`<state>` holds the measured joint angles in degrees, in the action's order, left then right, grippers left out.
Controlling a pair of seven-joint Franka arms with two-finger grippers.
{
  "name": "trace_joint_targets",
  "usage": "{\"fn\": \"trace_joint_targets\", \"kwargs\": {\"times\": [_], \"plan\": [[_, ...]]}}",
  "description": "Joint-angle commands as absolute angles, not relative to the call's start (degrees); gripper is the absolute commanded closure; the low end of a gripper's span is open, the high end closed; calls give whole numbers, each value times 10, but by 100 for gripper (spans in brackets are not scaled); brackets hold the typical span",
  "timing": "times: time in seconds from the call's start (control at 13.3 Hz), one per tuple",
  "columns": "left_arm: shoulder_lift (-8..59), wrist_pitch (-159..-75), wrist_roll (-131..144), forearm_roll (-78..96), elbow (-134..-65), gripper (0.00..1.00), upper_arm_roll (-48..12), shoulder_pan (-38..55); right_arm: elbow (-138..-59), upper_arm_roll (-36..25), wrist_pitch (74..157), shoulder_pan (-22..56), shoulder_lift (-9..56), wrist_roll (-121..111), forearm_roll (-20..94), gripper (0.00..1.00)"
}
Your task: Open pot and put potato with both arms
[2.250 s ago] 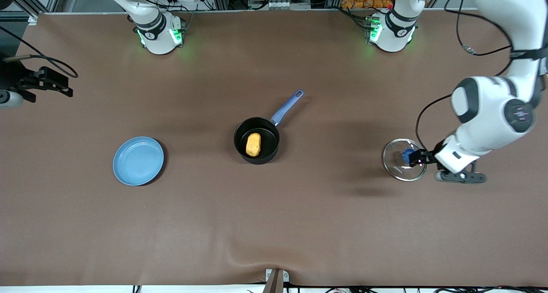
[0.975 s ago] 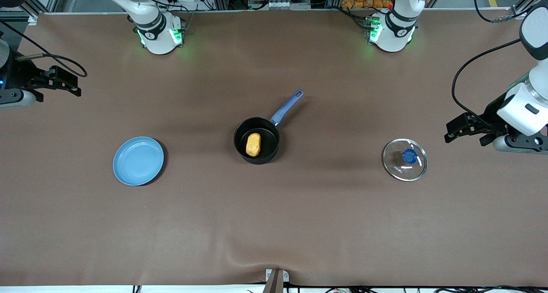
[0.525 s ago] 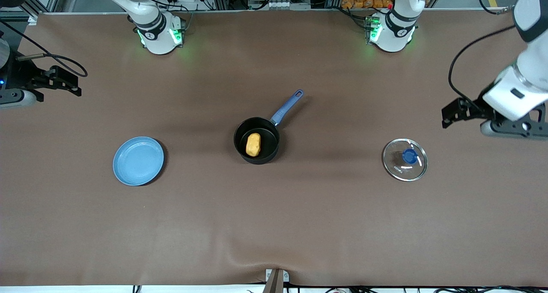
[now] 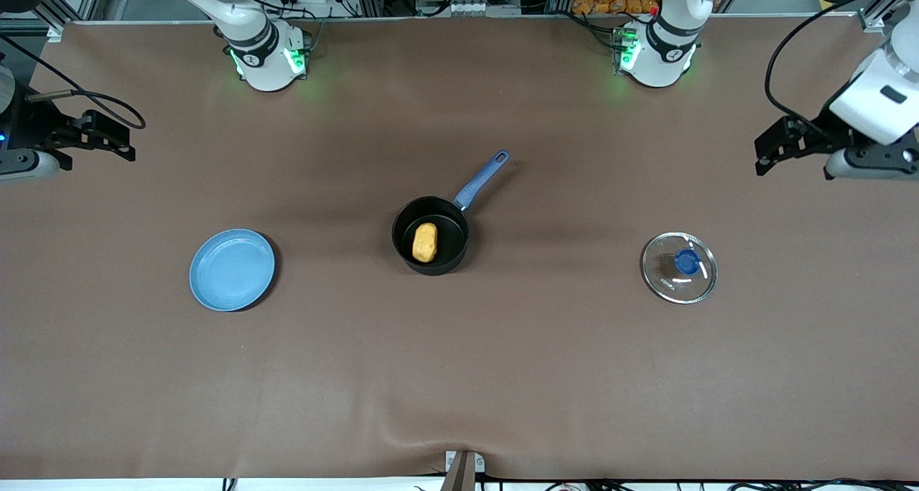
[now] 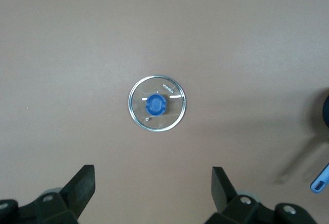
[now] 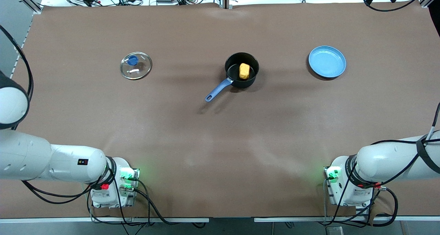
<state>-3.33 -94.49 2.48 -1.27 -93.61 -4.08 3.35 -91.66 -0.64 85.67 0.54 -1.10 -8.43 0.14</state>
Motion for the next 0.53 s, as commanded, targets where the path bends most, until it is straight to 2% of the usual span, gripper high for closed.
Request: {"fn": "trace_joint_targets", "kwargs": {"times": [0.0,0.45], "plan": [[-81,-942,23,-24,-980,0,-40,26,-916,-4,850,1,-15,-83,-4,0],[-85,-914,26,-17,-961,0,-38,14,-917,-4,850,1,-15,-82,-4,0]]}}
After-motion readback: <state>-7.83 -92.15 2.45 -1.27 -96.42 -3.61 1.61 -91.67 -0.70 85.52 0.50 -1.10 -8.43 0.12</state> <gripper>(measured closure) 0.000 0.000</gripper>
